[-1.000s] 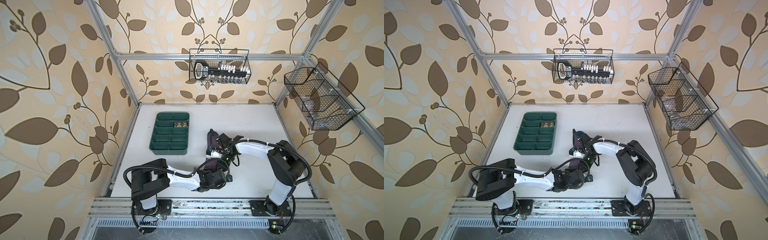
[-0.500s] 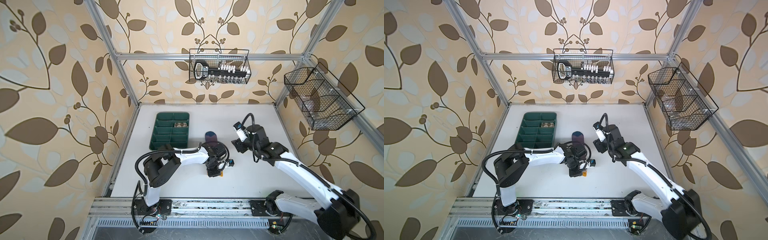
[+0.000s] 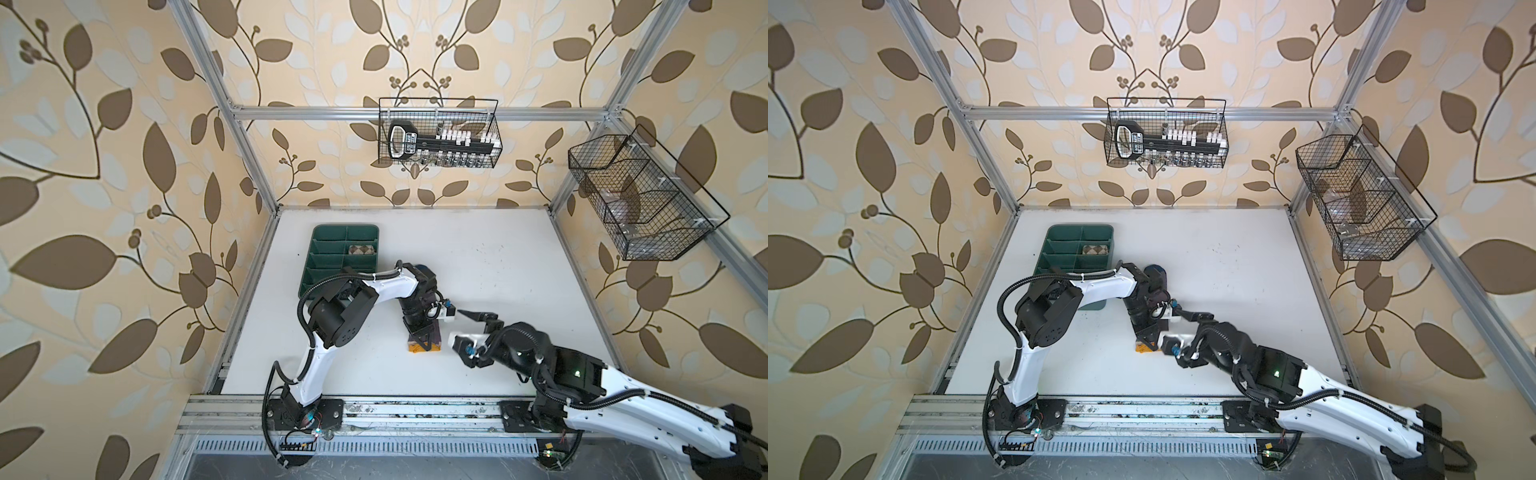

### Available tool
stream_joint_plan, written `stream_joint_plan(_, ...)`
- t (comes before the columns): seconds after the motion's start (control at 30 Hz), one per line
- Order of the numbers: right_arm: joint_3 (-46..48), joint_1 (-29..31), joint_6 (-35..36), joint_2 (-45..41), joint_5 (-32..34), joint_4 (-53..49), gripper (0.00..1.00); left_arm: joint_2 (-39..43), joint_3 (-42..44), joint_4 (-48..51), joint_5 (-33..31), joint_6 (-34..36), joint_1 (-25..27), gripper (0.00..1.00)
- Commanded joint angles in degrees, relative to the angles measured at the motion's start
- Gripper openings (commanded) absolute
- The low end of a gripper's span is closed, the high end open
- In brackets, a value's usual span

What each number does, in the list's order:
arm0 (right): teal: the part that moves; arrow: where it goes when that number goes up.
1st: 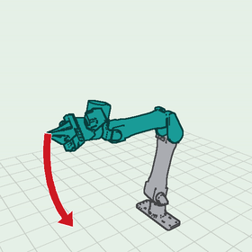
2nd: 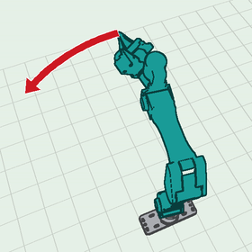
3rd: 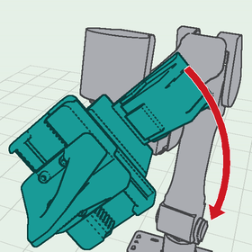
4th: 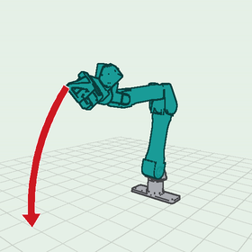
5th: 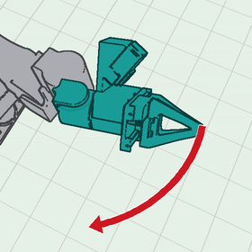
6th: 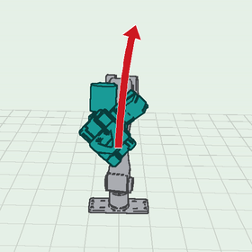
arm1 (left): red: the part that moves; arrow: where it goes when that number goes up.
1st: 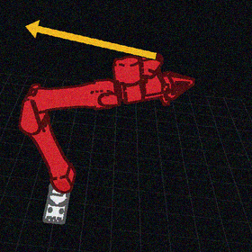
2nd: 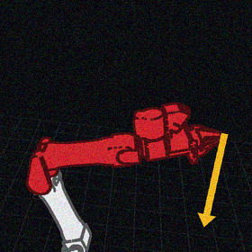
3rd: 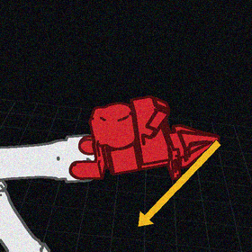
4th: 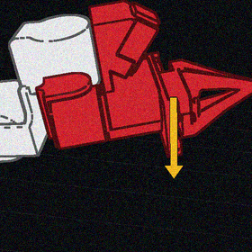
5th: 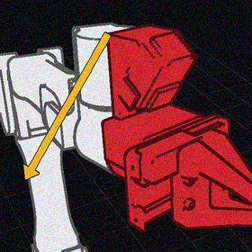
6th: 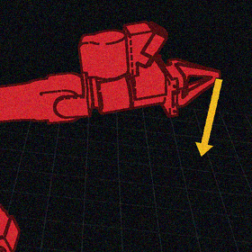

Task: Roll the socks
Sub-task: 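Open the right gripper and lift it off the cuff while left holds, then lower the right gripper and regrasp the folded cuff beside the left gripper, then roll the cuff over with the right gripper while the left releases and withdraws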

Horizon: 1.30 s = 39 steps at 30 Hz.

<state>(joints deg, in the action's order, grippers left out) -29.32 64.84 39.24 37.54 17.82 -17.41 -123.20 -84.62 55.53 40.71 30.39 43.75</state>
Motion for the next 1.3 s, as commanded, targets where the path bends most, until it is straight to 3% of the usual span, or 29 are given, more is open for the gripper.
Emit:
stream_joint_plan(0.0,3.2,6.2,7.6,6.8,10.8,4.3,0.79,-1.8,-2.1,5.4,3.5,1.9,-0.8,0.0)
stream_joint_plan(0.13,5.1,7.6,4.5,19.3,12.3,14.7,0.79,-1.3,-1.5,4.5,3.7,1.6,-1.6,0.0)
stream_joint_plan(0.37,5.8,1.8,2.3,33.0,6.8,28.2,0.76,-0.7,-1.2,3.6,3.9,1.4,-2.0,0.0)
stream_joint_plan(0.57,4.5,-0.4,0.0,40.3,4.4,29.5,0.59,-0.4,-1.1,3.4,3.9,1.1,-1.9,0.0)
stream_joint_plan(0.73,4.4,-0.3,0.1,43.4,4.2,29.3,0.53,0.1,-0.9,2.9,3.9,0.7,-2.0,0.0)
stream_joint_plan(0.83,3.7,-0.7,0.1,43.9,3.6,28.1,0.4,1.1,-0.9,2.7,4.3,0.3,-1.9,0.0)
stream_joint_plan(0.93,3.1,-1.2,-0.1,43.7,2.5,26.7,0.21,3.2,0.1,0.9,4.8,-1.1,-1.9,0.08)
stream_joint_plan(1.07,1.4,-1.8,-1.1,43.5,-0.2,22.8,0.0,7.5,2.4,-2.8,6.1,-3.2,-1.7,0.28)
stream_joint_plan(1.27,-2.0,-3.4,-3.8,42.5,-6.7,13.8,0.0,14.1,5.9,-6.8,5.4,-6.3,-1.8,0.41)
